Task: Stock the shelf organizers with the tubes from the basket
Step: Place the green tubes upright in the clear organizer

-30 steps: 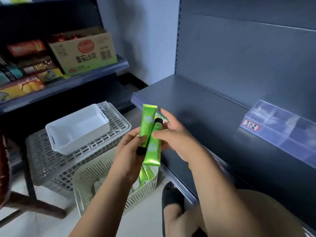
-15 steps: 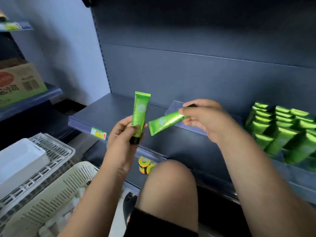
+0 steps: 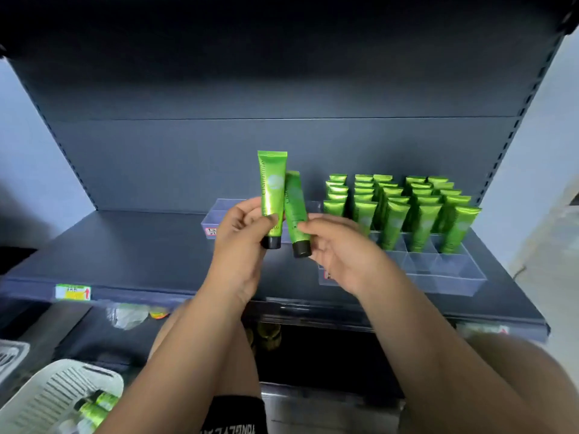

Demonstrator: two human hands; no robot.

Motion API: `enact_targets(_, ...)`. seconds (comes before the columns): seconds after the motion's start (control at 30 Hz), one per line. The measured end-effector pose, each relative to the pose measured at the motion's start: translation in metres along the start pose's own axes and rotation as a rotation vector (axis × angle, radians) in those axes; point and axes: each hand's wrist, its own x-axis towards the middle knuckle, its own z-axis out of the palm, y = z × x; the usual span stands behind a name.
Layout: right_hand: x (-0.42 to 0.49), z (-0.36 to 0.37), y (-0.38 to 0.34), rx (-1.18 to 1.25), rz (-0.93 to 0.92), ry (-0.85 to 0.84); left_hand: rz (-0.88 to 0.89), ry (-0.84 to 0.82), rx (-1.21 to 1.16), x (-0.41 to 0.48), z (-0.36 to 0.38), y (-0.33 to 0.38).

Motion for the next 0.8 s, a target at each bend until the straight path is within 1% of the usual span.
enact_targets(0.13, -0.022, -0.032, -0.008, -0.225, -0.105, 0.021, -0.076, -0.091, -0.007, -0.009, 0.03, -0.018)
enact_targets(0.2, -0.029, -0.05, -0.01, -0.321, -0.157, 0.067, -0.077, -0.124, 0.022, -0.013, 0.042, -0.027)
enact_targets(0.33, -0.036, -0.086, -0.016, -0.449, -0.251, 0.206, -0.052, -0.132, 0.143, -0.017, 0.059, -0.044)
enact_targets(0.5, -0.036, -0.127, -0.02, -0.596, -0.361, 0.347, 0.07, -0.203, 0.346, -0.008, 0.072, -0.064)
enact_targets(0.67, -0.024, -0.159, -0.014, -0.628, -0.42, 0.449, 0.123, -0.276, 0.507, 0.004, 0.079, -0.091)
enact_targets(0.8, -0.018, -0.17, -0.018, -0.716, -0.466, 0.464, 0.156, -0.204, 0.631, 0.007, 0.083, -0.117)
